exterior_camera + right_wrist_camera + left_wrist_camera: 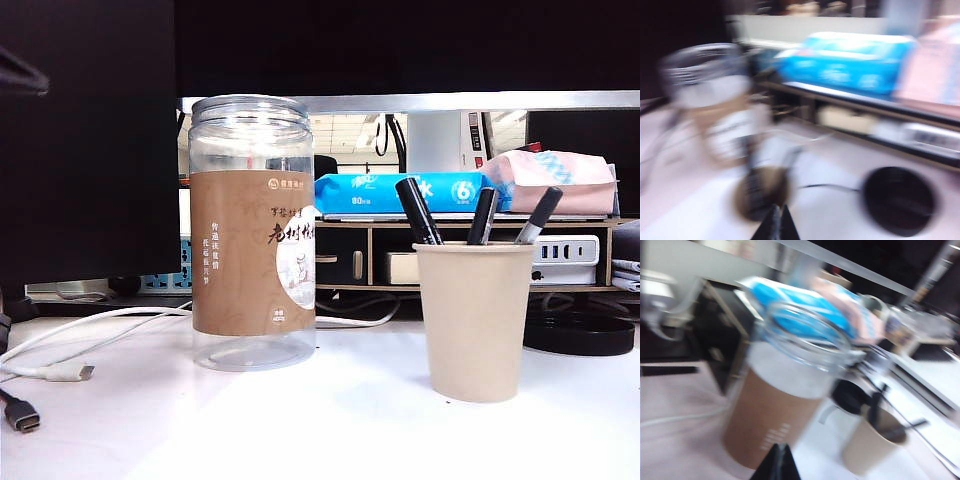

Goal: Pick up the marker and insert it into the paper cup.

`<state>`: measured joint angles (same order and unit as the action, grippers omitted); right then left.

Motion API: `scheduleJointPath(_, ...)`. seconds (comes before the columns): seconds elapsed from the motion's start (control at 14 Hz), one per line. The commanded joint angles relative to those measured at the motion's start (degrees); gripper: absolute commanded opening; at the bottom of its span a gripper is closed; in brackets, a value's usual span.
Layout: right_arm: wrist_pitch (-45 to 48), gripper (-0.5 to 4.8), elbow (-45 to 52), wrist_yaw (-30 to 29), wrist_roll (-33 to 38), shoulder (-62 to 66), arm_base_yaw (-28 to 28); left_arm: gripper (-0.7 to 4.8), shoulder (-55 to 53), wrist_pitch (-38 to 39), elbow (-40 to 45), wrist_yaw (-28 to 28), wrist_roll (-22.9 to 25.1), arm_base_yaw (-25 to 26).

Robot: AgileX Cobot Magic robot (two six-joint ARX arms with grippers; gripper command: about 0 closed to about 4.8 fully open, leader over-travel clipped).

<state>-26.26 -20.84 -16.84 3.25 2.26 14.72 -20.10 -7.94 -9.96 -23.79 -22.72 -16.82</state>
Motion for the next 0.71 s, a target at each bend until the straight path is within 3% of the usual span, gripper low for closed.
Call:
scheduleJointPath(0.07, 10.56, -0.05, 5.05, 7.52, 0.15, 0.00, 0.02, -0.05, 0.00, -0.20, 0.02, 5.27, 0.22, 0.07)
scheduleJointPath(0.14, 15.69, -0.05, 8.44, 10.97, 0.15, -0.02, 0.04, -0.05, 0.00, 0.17, 0.02, 6.03, 0.24, 0.07)
scheduleJointPath(0.21, 15.15, -0.05, 9.49, 14.03, 0.15, 0.00, 0.02, -0.05, 0.00, 0.20, 0.02, 6.01, 0.24, 0.07)
scheduleJointPath(0.71, 19.78, -0.05, 17.90, 14.38, 0.17, -0.04, 0.04, -0.05, 0.00, 2.10, 4.15, 6.25, 0.26, 0.07)
